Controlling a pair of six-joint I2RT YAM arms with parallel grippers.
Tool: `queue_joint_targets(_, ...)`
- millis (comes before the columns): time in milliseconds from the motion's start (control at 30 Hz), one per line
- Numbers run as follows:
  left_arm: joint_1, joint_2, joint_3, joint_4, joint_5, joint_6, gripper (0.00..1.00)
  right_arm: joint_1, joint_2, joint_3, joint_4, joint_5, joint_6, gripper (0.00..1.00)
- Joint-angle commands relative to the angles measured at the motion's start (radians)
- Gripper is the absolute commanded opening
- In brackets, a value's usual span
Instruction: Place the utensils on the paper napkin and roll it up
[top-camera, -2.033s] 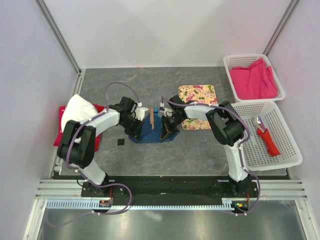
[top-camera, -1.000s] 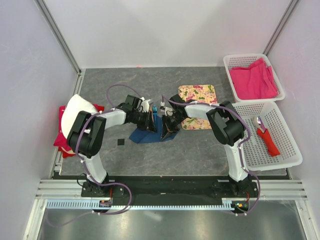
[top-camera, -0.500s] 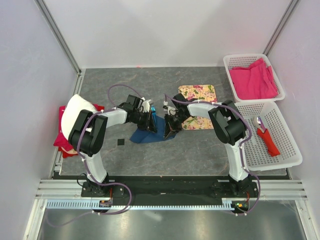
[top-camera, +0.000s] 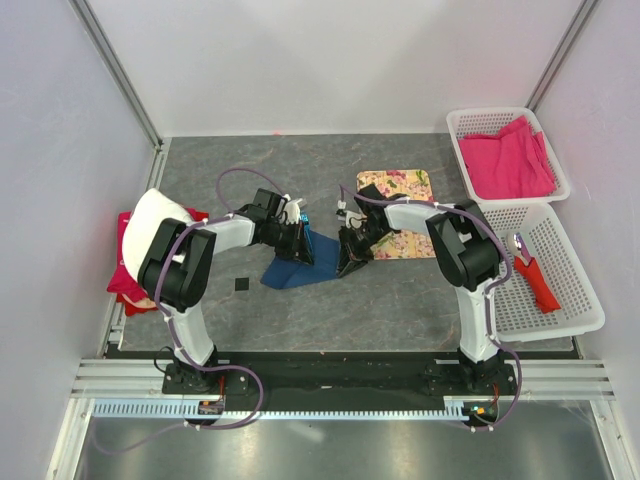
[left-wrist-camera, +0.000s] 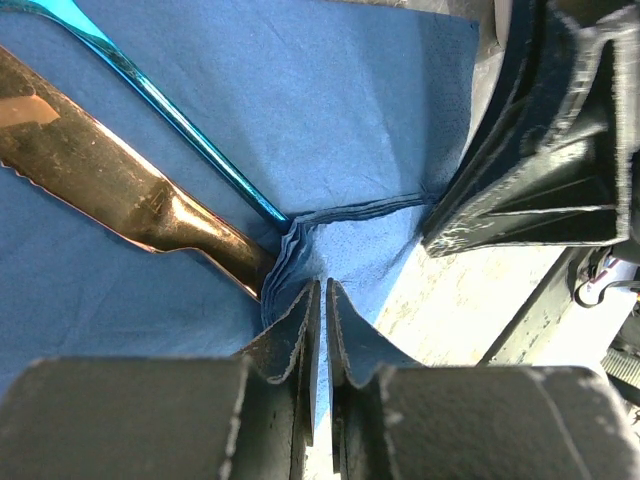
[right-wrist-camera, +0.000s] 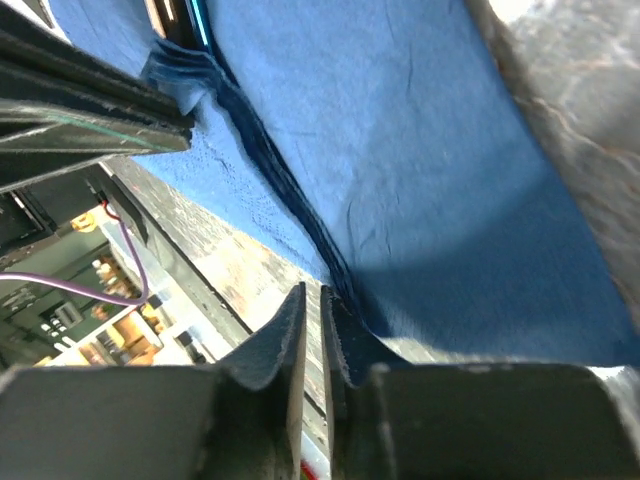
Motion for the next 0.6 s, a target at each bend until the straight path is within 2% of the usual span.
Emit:
queue_joint_targets(0, -0.001, 0.02, 0.025, -0.019, -0.055, 0.025, 0.13, -0.026, -0.081, 0.064, -0.02, 0.066, -0.035, 0.2)
queue_joint_targets(133, -0.001, 0.018, 0.025, -0.025, -0.063, 0.032, 0.13, -0.037, -0.092, 0.133, -0.072, 0.171, -0.061, 0.34)
queue_joint_targets(167, -0.001, 0.017, 0.023, -0.025, -0.063, 0.034, 0.13, -0.037, -0.092, 0.143, -0.08, 0.191, -0.07, 0.44)
queue_joint_targets(233, -0.001, 0.014, 0.022, -0.025, -0.064, 0.035, 0.13, -0.037, -0.1, 0.16, -0.098, 0.255, -0.07, 0.55)
queue_joint_targets(333, -0.001, 0.014, 0.022, -0.025, -0.064, 0.037, 0.12, -0.037, -0.103, 0.165, -0.11, 0.321, -0.077, 0.66)
queue_joint_targets(567, -0.001, 0.021, 0.028, -0.027, -0.066, 0.038, 0.12, -0.034, -0.077, 0.183, -0.115, 0.358, -0.081, 0.69)
